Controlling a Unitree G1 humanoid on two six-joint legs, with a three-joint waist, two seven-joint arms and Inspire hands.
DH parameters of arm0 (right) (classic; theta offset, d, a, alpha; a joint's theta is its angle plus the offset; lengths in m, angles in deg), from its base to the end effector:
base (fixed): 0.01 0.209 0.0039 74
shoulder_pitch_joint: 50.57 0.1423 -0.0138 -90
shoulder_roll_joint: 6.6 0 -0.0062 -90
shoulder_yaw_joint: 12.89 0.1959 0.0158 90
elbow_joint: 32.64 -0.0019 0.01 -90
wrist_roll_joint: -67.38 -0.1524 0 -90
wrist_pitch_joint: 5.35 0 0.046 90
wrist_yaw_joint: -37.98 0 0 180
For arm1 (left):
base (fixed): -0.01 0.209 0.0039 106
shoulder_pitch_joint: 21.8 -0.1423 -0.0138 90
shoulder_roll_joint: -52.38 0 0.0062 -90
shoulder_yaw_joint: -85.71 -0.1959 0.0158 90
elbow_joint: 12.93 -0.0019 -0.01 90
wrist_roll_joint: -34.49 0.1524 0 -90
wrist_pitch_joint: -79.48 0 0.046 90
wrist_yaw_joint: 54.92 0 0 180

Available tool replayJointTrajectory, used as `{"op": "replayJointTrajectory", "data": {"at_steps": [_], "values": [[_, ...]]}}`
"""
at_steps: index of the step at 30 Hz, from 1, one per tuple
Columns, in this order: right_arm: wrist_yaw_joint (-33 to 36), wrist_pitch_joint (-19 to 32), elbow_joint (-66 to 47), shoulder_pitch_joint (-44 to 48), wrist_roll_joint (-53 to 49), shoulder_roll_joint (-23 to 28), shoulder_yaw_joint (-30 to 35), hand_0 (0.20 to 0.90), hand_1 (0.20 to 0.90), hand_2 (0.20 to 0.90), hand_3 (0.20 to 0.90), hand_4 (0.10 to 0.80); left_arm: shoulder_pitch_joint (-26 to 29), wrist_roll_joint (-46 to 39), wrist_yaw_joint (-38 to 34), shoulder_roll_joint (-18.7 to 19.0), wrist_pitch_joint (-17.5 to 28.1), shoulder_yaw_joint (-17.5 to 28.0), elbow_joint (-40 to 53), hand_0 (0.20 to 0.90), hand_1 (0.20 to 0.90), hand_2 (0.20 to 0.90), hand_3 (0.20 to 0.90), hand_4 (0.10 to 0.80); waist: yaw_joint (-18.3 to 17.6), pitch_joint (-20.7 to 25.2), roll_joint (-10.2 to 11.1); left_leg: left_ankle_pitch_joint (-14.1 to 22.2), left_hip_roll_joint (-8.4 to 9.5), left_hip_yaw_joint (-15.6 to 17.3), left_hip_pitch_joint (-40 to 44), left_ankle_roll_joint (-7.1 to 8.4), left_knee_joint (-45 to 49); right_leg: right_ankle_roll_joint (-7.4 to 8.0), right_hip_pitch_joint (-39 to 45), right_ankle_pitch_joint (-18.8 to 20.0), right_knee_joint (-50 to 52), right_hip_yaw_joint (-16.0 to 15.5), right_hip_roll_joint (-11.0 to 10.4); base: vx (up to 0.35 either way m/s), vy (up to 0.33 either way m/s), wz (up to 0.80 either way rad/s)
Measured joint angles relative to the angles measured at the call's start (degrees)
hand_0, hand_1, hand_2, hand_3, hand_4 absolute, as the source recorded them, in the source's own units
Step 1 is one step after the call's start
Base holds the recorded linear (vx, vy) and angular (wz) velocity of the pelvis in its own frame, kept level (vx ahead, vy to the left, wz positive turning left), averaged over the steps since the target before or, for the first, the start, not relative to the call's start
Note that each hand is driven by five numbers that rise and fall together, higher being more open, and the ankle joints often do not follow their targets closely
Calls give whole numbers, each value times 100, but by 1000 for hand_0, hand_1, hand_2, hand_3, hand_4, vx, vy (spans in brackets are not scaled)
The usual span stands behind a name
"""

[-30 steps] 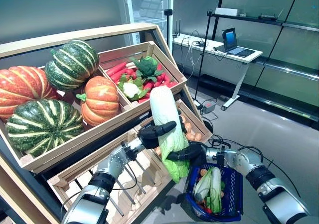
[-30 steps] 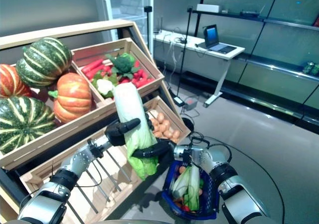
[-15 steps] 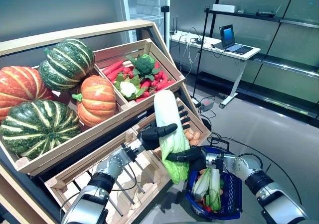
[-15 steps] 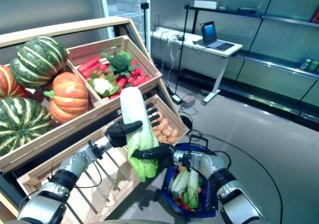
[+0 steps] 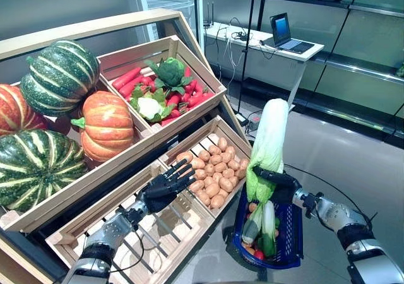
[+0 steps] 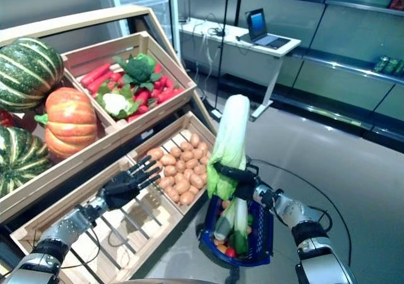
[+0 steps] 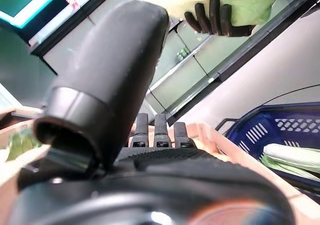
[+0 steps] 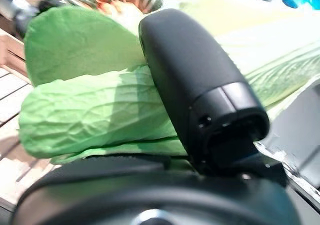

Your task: Put vegetables into the basket

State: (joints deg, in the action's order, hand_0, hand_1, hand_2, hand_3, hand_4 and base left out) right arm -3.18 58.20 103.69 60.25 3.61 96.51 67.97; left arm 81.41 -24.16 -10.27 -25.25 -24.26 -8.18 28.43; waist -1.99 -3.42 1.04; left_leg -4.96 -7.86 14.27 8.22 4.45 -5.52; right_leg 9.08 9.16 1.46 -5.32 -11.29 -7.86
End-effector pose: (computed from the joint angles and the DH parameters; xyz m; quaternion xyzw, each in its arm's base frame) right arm 0.2550 -0.2634 -0.0179 0.4067 0.2599 0.2323 0.8444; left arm 0.2166 0.2887 -0.0431 -0.3722 0.2101 -0.1741 0.8871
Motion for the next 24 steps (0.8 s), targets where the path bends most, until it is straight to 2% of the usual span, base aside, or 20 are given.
{"op": "replayJointTrajectory", "data": {"at_steps": [3, 8, 11, 13, 16, 18, 20, 22, 23, 24], "values": [[41, 10, 126, -92, 0, 0, 5, 300, 300, 300, 300, 400, -1, 0, -1, 0, 1, 4, -3, 900, 900, 900, 900, 800, 0, -4, -1, 2, 0, 1, 1, 1, -2, 1, 0, -1, -1, -2, -3, 0, 0, 0], [487, 119, 377, -290, 17, -26, 133, 300, 300, 300, 300, 400, -15, 0, -4, -14, 66, 3, -1, 900, 900, 900, 900, 800, 4, -42, 5, 3, -1, 4, 5, 1, -1, 1, 4, -1, -1, -3, -4, 56, -23, 0], [1195, 523, 677, -330, 43, -66, 251, 300, 300, 300, 300, 400, -90, -9, -317, -67, 515, -7, 78, 900, 900, 900, 900, 800, 34, -134, 5, 6, 1, 9, 38, 3, -2, 1, 33, -1, 2, -5, -4, -18, -37, -1], [2042, 1081, 887, -333, 45, -184, 564, 300, 300, 300, 300, 400, -146, -19, -821, -188, 1107, -11, 345, 900, 900, 900, 900, 800, 117, -382, -5, -8, 0, 15, 21, 12, 40, -7, -29, 7, 54, 1, -2, -180, -33, -3], [2713, 1481, 1043, -301, 45, -232, 701, 300, 300, 300, 300, 400, -135, -68, -1129, -373, 1462, -37, 435, 900, 900, 900, 900, 800, 200, -576, -30, -62, 5, -14, -296, -2, 160, -38, -330, 62, 153, -3, 12, -602, -66, -3], [3188, 1835, 1435, 414, 51, -208, 705, 300, 300, 300, 300, 400, 238, -293, -1289, -395, 1842, -167, 766, 900, 900, 900, 900, 800, 324, -1202, -47, -1, -76, -118, -1211, -1, 902, -155, -1268, -11, 906, -199, -94, -417, -17, -9], [3553, 1942, 1615, 946, 52, -87, 707, 300, 300, 300, 300, 400, 678, -295, -1372, -437, 1856, -341, 845, 900, 900, 900, 900, 800, 331, -1700, -163, 95, -108, -234, -1729, -85, 1309, -215, -1769, -66, 1395, -229, -162, -269, -2, 11], [3757, 1962, 1678, 1376, 57, -27, 710, 300, 300, 300, 300, 400, 889, -299, -1519, -429, 1867, -450, 1143, 900, 900, 900, 900, 800, 364, -2190, -169, 346, -94, -282, -2165, -148, 1984, -253, -2268, -378, 2233, -311, -379, -183, 14, 8], [3811, 1971, 1679, 1512, 57, 8, 736, 300, 300, 300, 300, 400, 939, -300, -1542, -433, 1868, -484, 1335, 900, 900, 900, 900, 800, 377, -2445, -178, 596, -96, -308, -2385, -165, 2433, -292, -2494, -639, 2742, -327, -549, -167, 29, 17], [3836, 1972, 1683, 1527, 61, 10, 808, 300, 300, 300, 300, 400, 934, -307, -1545, -435, 1867, -520, 1412, 900, 900, 900, 900, 800, 408, -2462, -182, 751, -99, -323, -2669, -210, 2792, -295, -2770, -809, 3151, -328, -676, -213, 36, 20]]}}
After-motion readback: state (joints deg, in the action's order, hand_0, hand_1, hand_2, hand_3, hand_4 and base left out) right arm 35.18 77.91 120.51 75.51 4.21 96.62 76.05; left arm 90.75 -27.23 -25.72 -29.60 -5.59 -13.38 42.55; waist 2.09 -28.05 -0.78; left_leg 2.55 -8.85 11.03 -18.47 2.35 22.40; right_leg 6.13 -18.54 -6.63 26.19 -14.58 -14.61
